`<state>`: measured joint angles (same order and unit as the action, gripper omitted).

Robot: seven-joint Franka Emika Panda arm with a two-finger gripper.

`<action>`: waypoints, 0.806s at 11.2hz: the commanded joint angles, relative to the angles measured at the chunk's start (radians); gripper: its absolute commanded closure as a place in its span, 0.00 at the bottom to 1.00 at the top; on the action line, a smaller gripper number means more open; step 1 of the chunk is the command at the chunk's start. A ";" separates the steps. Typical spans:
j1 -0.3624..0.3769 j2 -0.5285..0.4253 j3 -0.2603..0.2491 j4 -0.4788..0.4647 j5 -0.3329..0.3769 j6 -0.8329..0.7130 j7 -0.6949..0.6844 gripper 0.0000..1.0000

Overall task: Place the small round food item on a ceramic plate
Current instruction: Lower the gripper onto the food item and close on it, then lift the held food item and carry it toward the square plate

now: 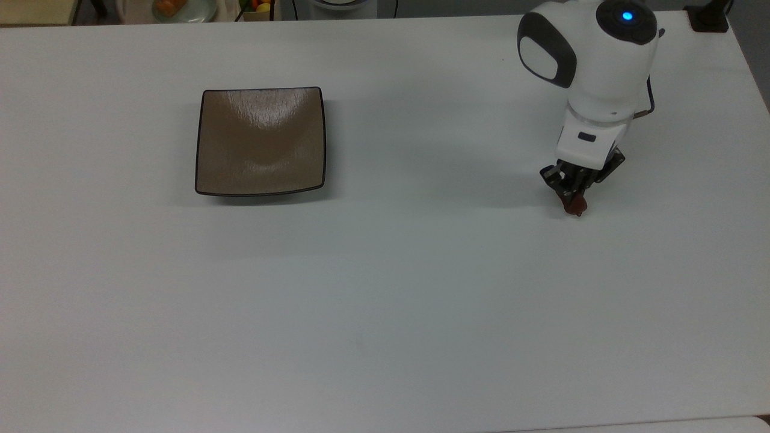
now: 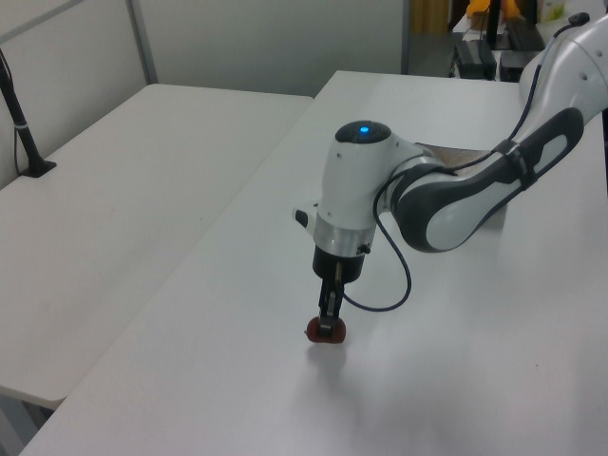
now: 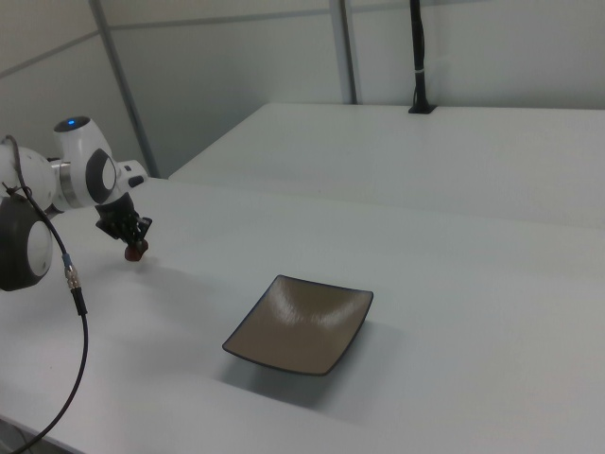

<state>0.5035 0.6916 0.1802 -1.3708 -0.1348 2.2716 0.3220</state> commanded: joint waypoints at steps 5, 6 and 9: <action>-0.112 -0.358 -0.004 -0.158 0.006 -0.283 -0.009 1.00; -0.143 -0.404 -0.004 -0.175 0.030 -0.332 -0.039 1.00; -0.239 -0.527 -0.022 -0.200 0.116 -0.482 -0.194 1.00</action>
<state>0.3307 0.2805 0.1725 -1.4954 -0.0869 1.8736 0.2410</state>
